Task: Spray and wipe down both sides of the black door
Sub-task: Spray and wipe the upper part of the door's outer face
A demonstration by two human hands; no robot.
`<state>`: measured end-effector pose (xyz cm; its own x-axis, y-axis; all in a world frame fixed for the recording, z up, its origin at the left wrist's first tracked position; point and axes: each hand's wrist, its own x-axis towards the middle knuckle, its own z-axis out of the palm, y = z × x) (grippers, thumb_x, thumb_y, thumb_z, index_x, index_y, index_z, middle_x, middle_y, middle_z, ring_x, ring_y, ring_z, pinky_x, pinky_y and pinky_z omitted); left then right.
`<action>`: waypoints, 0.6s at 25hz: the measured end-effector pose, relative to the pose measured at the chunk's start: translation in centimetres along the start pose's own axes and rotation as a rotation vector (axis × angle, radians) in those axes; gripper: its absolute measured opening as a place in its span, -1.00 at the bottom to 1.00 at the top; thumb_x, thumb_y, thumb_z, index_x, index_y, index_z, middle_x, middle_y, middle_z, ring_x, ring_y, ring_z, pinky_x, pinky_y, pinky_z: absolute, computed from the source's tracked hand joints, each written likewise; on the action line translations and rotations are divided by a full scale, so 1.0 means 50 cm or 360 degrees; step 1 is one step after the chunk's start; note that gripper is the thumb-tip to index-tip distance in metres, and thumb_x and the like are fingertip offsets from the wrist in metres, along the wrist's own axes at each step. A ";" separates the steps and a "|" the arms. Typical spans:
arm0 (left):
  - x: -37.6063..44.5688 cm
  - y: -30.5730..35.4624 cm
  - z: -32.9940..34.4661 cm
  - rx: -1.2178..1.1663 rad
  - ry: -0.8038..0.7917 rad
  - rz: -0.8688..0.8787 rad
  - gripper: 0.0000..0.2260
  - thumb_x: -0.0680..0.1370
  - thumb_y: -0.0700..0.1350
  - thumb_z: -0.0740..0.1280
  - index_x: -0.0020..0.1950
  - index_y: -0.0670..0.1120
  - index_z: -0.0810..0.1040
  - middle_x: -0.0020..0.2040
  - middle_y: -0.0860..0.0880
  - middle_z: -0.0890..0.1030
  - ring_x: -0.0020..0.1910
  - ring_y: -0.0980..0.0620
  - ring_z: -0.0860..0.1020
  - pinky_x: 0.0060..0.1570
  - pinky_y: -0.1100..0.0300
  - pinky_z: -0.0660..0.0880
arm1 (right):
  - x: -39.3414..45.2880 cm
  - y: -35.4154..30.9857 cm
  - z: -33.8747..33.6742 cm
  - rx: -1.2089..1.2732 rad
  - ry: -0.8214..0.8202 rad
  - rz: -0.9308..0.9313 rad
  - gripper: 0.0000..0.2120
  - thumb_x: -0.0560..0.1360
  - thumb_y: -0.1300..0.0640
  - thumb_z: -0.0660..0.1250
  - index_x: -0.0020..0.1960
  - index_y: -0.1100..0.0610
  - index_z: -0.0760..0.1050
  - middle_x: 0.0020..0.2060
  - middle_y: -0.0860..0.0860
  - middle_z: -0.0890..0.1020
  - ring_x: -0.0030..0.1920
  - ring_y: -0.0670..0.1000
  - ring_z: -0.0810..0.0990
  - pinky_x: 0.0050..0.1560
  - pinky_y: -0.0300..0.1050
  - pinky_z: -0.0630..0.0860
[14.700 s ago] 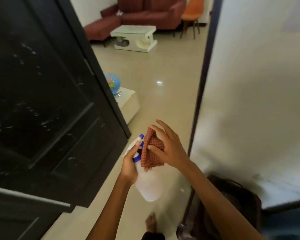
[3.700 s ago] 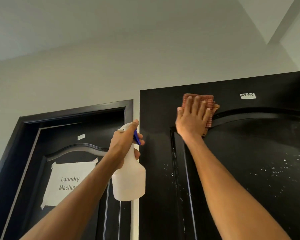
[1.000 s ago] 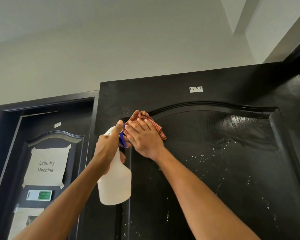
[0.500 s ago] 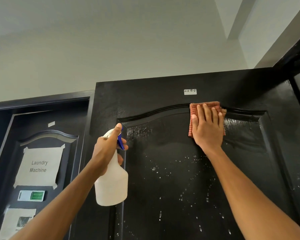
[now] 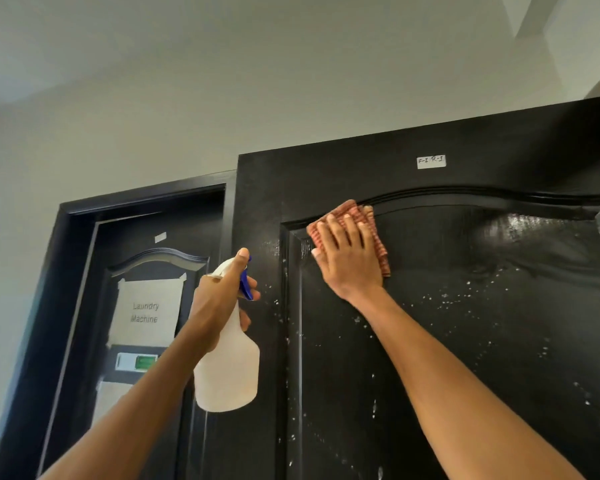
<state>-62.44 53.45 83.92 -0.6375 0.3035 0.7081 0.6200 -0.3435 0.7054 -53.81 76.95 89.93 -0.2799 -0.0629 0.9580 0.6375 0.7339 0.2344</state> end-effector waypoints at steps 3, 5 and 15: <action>-0.023 -0.030 -0.006 -0.0022 0.0025 -0.0109 -0.59 0.58 0.32 0.16 -0.03 0.00 0.53 -0.10 -0.13 0.69 -0.28 -0.14 0.63 -0.40 0.14 0.58 | -0.005 -0.089 0.034 0.0033 -0.0118 -0.0240 -0.39 0.69 -0.21 0.01 0.65 0.06 0.18 0.62 0.08 0.25 0.63 0.19 0.14 0.60 0.18 -0.07; -0.037 -0.045 -0.002 -0.0027 0.0038 -0.0173 -0.59 0.57 0.34 0.17 -0.06 0.02 0.53 -0.11 -0.12 0.69 -0.25 -0.17 0.64 -0.37 0.12 0.58 | -0.019 -0.115 0.045 0.0008 -0.0179 -0.0323 -0.36 0.70 -0.22 -0.01 0.67 0.09 0.09 0.65 0.08 0.17 0.65 0.17 0.06 0.62 0.19 -0.08; -0.084 -0.044 -0.017 0.0037 0.0013 -0.0211 -0.50 0.59 0.33 0.16 -0.06 -0.09 0.59 -0.12 -0.15 0.70 -0.40 -0.04 0.60 -0.46 0.21 0.55 | -0.295 -0.068 0.058 0.0001 -0.0461 -0.1011 -0.42 0.72 -0.18 -0.03 0.67 0.05 0.12 0.64 0.04 0.20 0.65 0.11 0.09 0.61 0.12 -0.08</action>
<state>-61.50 52.19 79.35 -0.7182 0.3378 0.6083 0.5403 -0.2801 0.7935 -53.93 77.33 74.53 -0.7787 -0.2972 0.5525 0.2863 0.6152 0.7345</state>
